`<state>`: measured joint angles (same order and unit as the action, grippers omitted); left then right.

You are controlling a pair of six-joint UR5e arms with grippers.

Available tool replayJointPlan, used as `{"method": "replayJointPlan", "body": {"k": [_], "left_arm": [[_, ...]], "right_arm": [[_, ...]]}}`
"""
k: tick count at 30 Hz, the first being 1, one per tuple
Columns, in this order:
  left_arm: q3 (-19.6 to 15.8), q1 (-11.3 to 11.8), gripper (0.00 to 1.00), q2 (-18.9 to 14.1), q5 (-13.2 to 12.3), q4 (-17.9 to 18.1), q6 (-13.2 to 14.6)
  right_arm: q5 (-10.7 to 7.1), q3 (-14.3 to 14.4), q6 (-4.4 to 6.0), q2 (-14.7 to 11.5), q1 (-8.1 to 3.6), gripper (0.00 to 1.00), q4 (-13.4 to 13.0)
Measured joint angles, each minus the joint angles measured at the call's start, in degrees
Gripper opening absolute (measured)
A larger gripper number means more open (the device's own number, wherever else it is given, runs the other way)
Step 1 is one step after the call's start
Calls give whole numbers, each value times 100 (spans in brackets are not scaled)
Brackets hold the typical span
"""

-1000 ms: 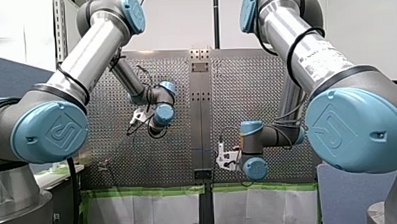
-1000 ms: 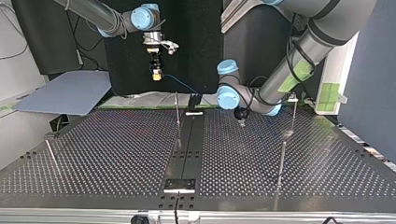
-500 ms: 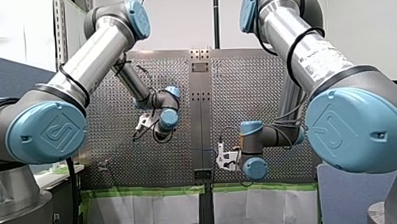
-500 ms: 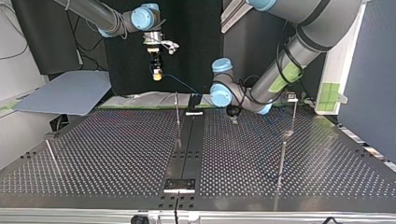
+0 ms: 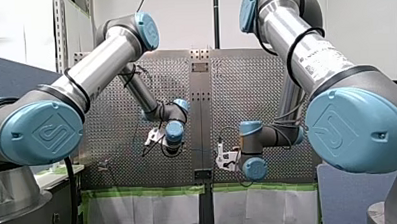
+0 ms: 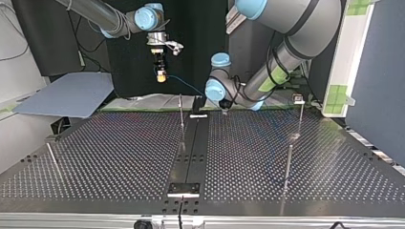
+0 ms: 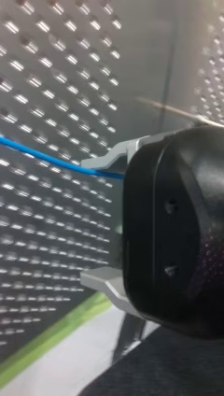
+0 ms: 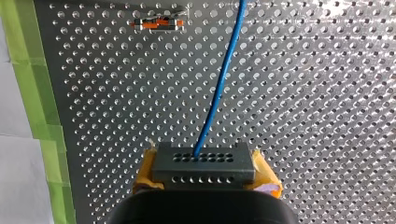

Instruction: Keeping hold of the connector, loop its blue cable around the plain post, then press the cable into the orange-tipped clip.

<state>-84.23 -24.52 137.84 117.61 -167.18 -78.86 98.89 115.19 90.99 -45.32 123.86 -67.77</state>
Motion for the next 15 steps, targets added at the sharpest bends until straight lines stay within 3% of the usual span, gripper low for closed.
{"method": "replayJointPlan", "body": {"k": [15], "left_arm": [[-15, -229, 98, 85, -748, 398, -748]], "right_arm": [[0, 0, -10, 0, 11, 0, -13]]}}
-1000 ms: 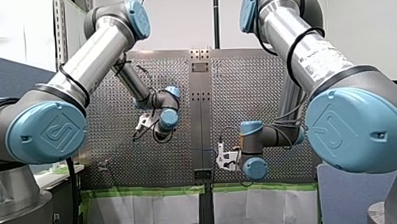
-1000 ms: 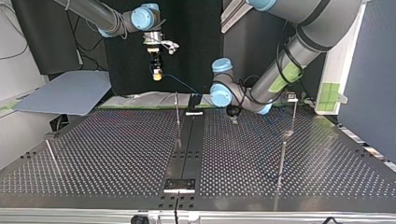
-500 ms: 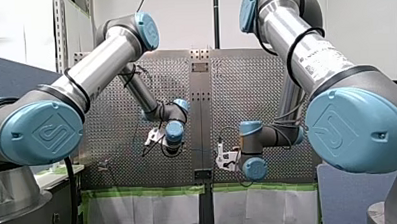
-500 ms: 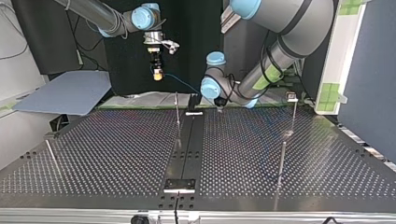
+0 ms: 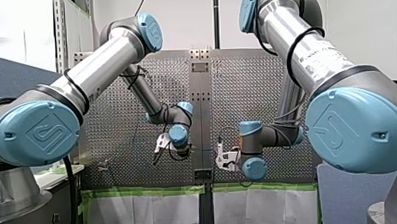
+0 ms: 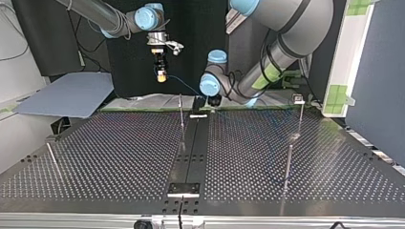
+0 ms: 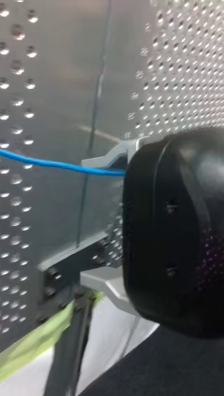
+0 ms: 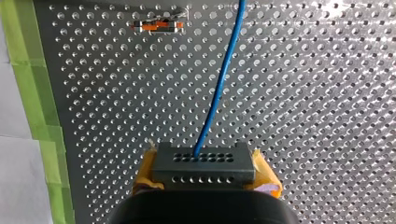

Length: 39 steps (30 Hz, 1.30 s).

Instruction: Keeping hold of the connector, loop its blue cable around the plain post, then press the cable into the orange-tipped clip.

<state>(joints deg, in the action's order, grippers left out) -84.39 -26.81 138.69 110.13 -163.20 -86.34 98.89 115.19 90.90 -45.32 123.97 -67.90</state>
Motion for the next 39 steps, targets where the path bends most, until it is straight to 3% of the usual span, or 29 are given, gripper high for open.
{"method": "replayJointPlan", "body": {"k": [13, 28, 35, 39], "left_arm": [[-117, -159, 98, 217, -659, 271, -659], [-239, -424, 98, 244, -1483, 764, -1483], [-420, -430, 98, 242, -1768, 1061, -1783], [-436, -430, 98, 238, -1802, 1258, -1979]], "right_arm": [[0, 0, 0, 0, 0, 0, 11], [0, 0, -15, 0, 0, 0, 13], [-2, 0, -23, 0, 0, 0, 13], [-2, 0, -26, 0, 0, 0, 14]]}}
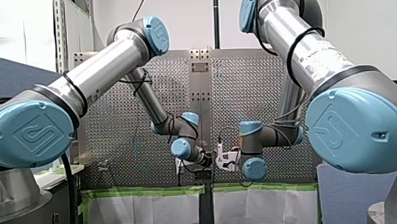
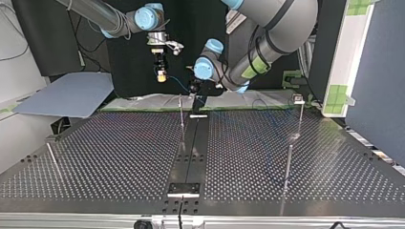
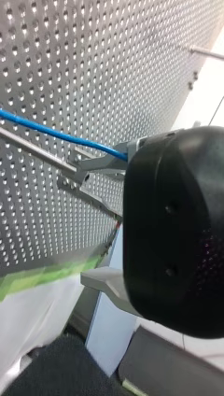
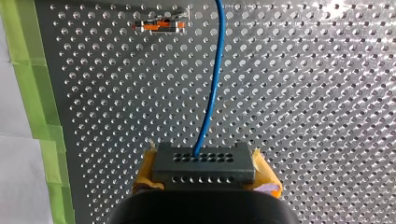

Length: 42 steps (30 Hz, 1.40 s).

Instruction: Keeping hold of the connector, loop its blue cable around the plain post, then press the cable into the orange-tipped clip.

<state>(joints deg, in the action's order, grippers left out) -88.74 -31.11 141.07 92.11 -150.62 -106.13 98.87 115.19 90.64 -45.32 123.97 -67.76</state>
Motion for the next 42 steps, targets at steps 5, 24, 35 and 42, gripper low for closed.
{"method": "replayJointPlan", "body": {"k": [5, 24, 35, 42], "left_arm": [[-3, 0, 98, -1, 113, 176, -258], [-9, -30, 0, -2, 966, 508, -254], [-252, -103, 0, 2, 1398, 749, 48], [-580, -76, 0, 1, 1395, 1085, 105]], "right_arm": [[-5, 0, -12, 0, 0, 0, 6], [164, 1, -246, 8, -1, 0, 234], [243, -1, -286, 114, -12, 0, 283], [252, -44, -288, 242, -34, 0, 225]]}}
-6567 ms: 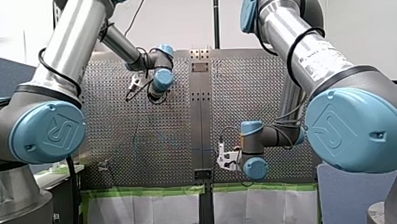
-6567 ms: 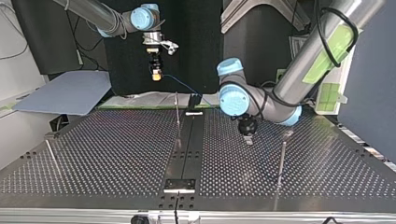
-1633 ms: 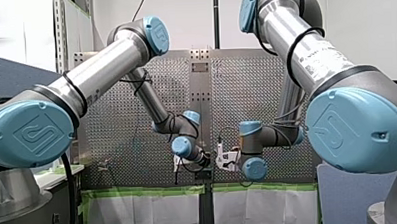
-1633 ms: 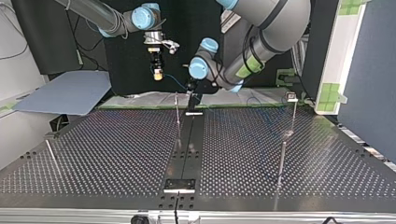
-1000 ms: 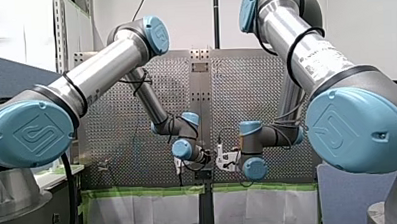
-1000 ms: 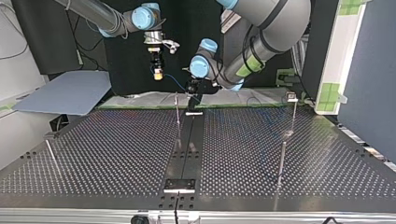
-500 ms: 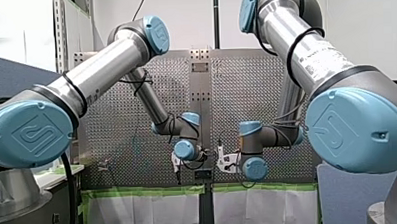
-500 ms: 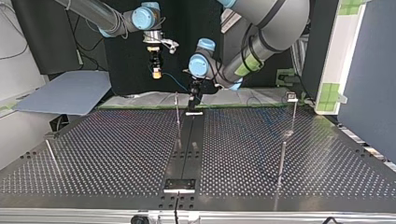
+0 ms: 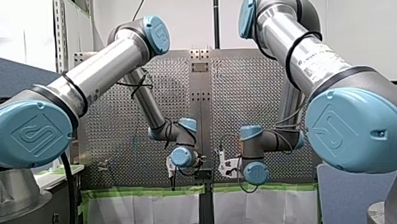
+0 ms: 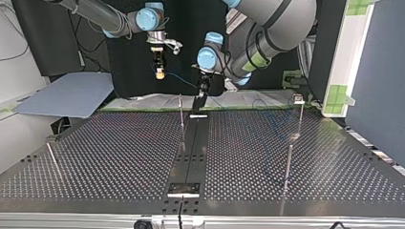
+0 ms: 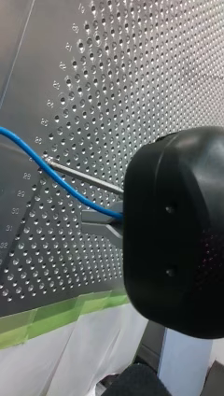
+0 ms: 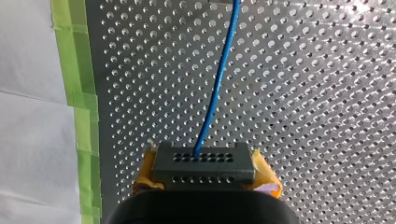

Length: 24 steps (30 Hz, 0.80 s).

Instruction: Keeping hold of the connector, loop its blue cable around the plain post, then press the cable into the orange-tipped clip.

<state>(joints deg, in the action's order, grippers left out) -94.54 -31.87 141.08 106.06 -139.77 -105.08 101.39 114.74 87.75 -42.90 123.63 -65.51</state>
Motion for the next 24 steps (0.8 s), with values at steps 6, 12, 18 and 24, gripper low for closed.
{"method": "replayJointPlan", "body": {"k": [6, 12, 18, 24], "left_arm": [[-97, -23, 0, 1, 70, 352, 296], [-99, -54, 0, 1, 253, 669, 543], [-64, -62, 0, 16, 266, 819, 570], [191, -83, 0, 279, 264, 630, 682]], "right_arm": [[-14, -114, 20, 116, -18, 0, -2], [-21, -230, 33, 243, -53, 0, -11], [-45, -376, 33, 266, -129, 0, 56], [-53, -468, -5, 273, -244, 0, 103]]}}
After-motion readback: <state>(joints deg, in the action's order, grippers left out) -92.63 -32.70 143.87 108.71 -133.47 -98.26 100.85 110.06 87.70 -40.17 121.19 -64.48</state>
